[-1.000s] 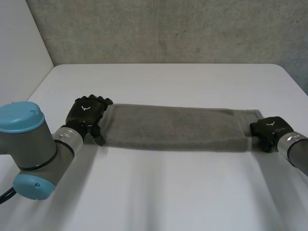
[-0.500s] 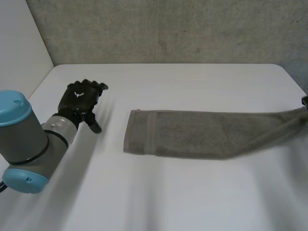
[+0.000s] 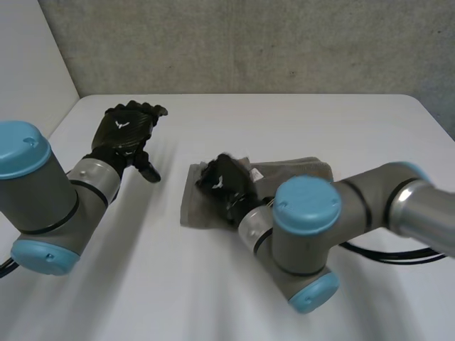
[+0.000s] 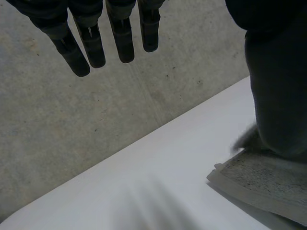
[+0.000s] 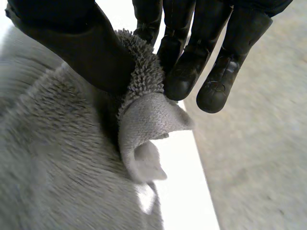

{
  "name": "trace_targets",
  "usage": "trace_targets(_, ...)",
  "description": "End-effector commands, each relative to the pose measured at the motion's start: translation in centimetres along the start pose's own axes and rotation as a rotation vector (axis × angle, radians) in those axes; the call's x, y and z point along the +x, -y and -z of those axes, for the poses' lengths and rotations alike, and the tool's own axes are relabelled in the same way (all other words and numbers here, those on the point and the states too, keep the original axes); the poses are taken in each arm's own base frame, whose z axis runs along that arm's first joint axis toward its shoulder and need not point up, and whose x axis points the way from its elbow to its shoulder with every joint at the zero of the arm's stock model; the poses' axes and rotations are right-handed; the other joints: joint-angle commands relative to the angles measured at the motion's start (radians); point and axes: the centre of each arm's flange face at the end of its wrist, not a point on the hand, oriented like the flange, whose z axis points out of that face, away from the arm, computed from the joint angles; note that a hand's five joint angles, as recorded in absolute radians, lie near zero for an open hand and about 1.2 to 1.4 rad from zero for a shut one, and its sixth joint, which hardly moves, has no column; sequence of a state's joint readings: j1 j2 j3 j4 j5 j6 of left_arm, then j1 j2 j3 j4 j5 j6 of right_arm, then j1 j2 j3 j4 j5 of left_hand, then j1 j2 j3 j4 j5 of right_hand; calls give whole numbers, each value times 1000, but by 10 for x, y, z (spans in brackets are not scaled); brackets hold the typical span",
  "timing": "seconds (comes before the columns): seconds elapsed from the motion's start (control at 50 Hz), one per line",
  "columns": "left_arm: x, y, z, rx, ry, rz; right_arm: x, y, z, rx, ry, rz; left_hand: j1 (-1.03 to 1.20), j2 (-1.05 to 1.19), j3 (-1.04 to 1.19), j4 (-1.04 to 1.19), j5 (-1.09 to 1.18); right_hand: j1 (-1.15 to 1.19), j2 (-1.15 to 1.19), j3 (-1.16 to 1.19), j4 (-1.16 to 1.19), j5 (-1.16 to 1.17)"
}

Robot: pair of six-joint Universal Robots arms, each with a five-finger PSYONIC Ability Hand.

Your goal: Fold the towel.

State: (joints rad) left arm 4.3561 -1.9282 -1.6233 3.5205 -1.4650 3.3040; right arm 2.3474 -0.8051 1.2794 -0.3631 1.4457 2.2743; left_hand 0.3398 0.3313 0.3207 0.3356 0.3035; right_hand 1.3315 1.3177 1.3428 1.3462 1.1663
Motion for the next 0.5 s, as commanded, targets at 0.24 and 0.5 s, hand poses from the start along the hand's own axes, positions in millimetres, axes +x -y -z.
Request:
trace_targets(0.24,1,-1,-4,1,-3,-2,-11,9,-11,87,43,-36,-76,-68,-57,-72,-215,65,79,53,50,55)
trace_targets(0.5,26,5,2,22,-69,3,18,9,9,57,76,-169,-82,-74,-63,-78,-221,-1157,-1143,-1168,-1172,-1166)
